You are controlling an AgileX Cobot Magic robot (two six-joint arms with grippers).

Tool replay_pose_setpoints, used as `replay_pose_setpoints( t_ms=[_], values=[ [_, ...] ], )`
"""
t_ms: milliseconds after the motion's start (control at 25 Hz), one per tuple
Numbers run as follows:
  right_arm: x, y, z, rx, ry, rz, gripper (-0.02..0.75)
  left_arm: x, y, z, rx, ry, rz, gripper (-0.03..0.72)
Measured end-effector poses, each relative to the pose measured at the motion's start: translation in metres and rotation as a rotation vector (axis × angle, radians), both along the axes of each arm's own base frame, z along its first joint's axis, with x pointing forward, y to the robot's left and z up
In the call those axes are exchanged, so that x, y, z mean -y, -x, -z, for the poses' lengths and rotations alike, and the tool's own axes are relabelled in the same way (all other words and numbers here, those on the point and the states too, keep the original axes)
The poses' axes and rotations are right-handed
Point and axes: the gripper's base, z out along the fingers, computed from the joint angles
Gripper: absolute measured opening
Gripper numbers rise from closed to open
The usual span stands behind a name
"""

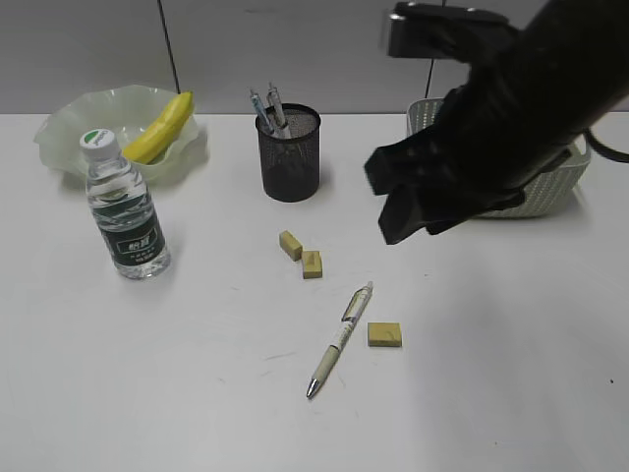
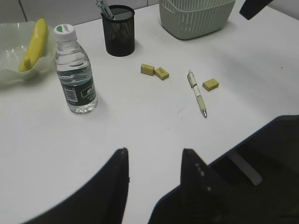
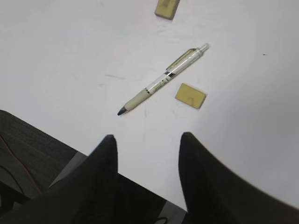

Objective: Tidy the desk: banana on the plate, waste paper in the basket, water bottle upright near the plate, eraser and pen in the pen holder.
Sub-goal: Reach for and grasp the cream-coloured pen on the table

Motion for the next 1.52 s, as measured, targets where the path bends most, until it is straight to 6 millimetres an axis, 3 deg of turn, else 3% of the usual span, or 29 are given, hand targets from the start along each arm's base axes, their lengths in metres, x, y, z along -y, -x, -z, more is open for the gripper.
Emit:
replay_pose_setpoints(
  t_ms=[200, 440, 720, 880, 1080, 1360, 1520],
  values=[
    [-0.038, -0.016, 0.026, -0.148, 0.073, 0.088, 0.352, 0.000, 0.000, 0.000, 0.005, -0.008, 0.000, 0.284],
    [-0.060, -0.029, 0.069, -0.319, 0.174, 0.254, 0.352, 0.000, 0.000, 0.000, 0.007, -0.010, -0.001, 0.284],
    [-0.076, -0.044, 0.119, -0.405, 0.209, 0.322, 0.352, -0.001, 0.000, 0.000, 0.008, -0.012, -0.002, 0.284],
    [-0.085, -0.053, 0.137, -0.421, 0.212, 0.337, 0.371, -0.001, 0.000, 0.000, 0.008, -0.012, -0.002, 0.284],
    [-0.093, -0.062, 0.152, -0.445, 0.242, 0.342, 0.401, -0.001, 0.000, 0.000, 0.008, -0.012, -0.002, 0.284],
    [-0.090, -0.059, 0.172, -0.525, 0.342, 0.353, 0.405, -0.001, 0.000, 0.000, 0.008, -0.012, -0.002, 0.284],
    [-0.094, -0.061, 0.181, -0.521, 0.310, 0.368, 0.404, -0.001, 0.000, 0.000, 0.008, -0.012, -0.002, 0.284]
  ],
)
